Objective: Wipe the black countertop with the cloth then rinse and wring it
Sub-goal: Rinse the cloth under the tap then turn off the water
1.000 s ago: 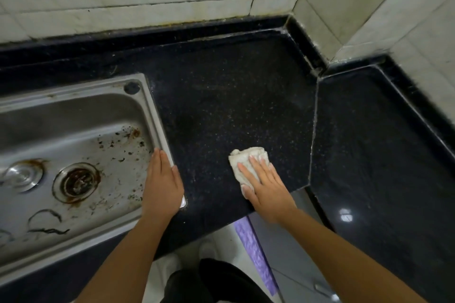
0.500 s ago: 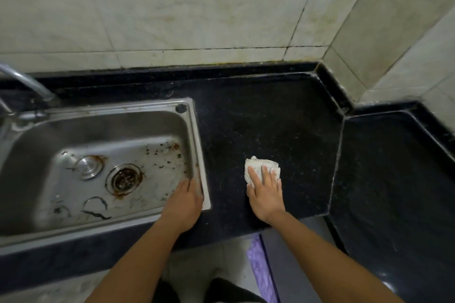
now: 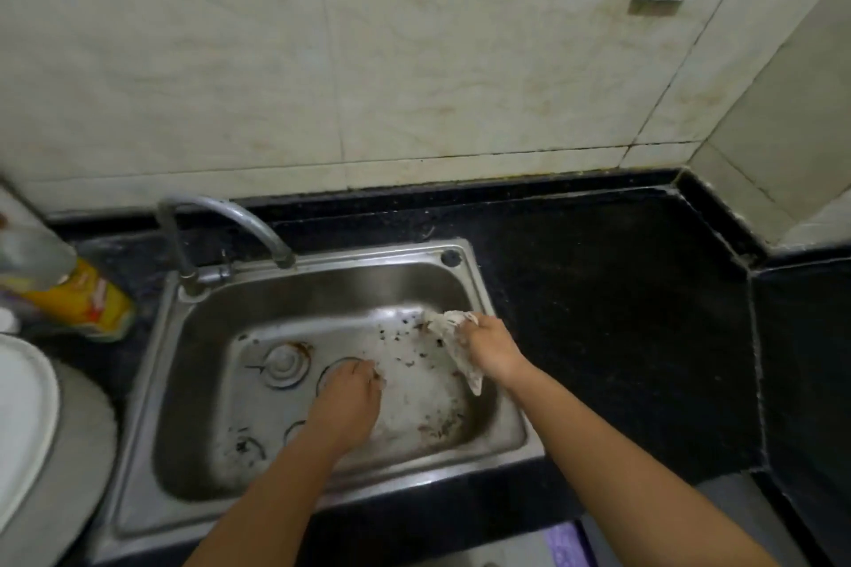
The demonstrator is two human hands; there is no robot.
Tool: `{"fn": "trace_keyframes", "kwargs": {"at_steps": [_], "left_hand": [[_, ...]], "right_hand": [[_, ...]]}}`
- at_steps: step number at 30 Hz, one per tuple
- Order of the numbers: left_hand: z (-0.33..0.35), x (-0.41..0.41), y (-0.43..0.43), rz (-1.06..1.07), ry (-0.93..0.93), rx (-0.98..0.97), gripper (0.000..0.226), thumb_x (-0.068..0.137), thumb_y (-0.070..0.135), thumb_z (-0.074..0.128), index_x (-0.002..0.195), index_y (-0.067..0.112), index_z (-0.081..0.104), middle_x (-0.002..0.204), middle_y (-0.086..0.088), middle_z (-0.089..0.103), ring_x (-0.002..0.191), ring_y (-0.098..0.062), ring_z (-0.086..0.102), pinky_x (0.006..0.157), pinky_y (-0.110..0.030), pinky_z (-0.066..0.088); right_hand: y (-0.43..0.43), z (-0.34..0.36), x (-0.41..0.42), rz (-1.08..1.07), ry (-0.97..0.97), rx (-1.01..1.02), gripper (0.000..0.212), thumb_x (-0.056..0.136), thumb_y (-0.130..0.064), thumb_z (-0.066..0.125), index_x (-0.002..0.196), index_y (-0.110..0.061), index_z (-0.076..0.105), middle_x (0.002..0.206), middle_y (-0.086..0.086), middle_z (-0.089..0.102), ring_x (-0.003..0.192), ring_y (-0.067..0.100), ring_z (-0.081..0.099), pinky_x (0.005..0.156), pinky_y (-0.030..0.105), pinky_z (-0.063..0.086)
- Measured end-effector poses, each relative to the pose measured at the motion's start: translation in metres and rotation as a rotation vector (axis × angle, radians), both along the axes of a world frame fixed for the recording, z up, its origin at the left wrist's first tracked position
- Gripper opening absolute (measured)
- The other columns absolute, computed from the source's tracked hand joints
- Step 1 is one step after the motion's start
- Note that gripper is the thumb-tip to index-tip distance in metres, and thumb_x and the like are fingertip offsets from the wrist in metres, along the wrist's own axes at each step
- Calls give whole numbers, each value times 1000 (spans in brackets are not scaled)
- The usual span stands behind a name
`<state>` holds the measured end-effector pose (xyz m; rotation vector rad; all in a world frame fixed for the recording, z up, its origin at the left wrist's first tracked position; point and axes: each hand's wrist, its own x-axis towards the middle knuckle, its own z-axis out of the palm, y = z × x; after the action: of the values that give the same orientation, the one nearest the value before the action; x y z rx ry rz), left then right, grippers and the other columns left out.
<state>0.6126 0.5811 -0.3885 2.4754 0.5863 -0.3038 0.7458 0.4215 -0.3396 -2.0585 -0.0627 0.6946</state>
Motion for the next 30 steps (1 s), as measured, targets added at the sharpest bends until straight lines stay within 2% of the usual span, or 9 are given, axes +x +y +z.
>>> {"fn": "trace_keyframes", "kwargs": {"at_steps": [3,9,12,15,17,19,23,26,30], "left_hand": [[-2,-20,50,43,-2,13,36,99,24,34,129,12,50,132,-7,52,116,-20,50,98,-29,39],[-8,-49,126,156,38,2,34,97,22,38,123,11,55,122,-11,57,99,-21,57,88,-30,47],[-2,-43,154,228,23,-34,36,96,17,42,129,8,53,130,-15,54,112,-27,55,92,-31,43],[17,-23,175,317,-45,-84,44,96,16,45,138,6,42,137,-15,50,121,-27,49,97,-32,39],[29,-6,187,381,-93,-104,53,96,16,45,146,10,29,123,-14,58,99,-21,58,78,-29,45],[37,13,201,441,-122,-134,63,95,17,45,150,17,14,107,-12,59,79,-15,56,64,-27,43],[42,42,224,469,-99,-174,68,94,20,46,151,23,9,139,-16,47,115,-31,54,93,-40,47],[44,51,232,465,-86,-199,61,93,20,49,149,18,23,139,-12,47,123,-28,48,102,-39,41],[44,50,234,489,-112,-238,52,92,15,53,140,18,35,92,0,59,76,-9,53,63,-22,39]], "right_hand": [[61,-2,-22,-49,178,75,19,96,-16,44,85,-11,59,79,10,55,67,19,50,62,31,40],[128,-16,-50,-108,392,106,17,98,-18,46,91,-12,60,90,10,61,86,23,56,79,35,50],[152,-15,-50,-141,431,113,21,97,-17,46,102,-6,63,93,15,65,87,27,61,91,46,51],[171,-6,-43,-157,441,161,19,100,-12,44,100,-4,61,91,16,65,78,24,63,69,33,57],[182,3,-41,-169,434,184,18,100,-10,44,101,-3,60,86,14,65,70,21,63,53,25,54],[192,6,-38,-154,432,200,21,100,-11,44,107,-1,62,87,14,67,72,21,65,57,28,54],[205,9,-36,-128,478,240,25,100,-13,44,113,-1,61,99,18,69,83,26,67,70,34,54],[211,10,-30,-128,504,285,22,100,-11,44,109,-1,62,93,15,68,80,24,66,69,34,54],[215,10,-23,-115,554,335,23,100,-8,42,110,1,60,95,16,67,83,25,65,76,37,54]]}}
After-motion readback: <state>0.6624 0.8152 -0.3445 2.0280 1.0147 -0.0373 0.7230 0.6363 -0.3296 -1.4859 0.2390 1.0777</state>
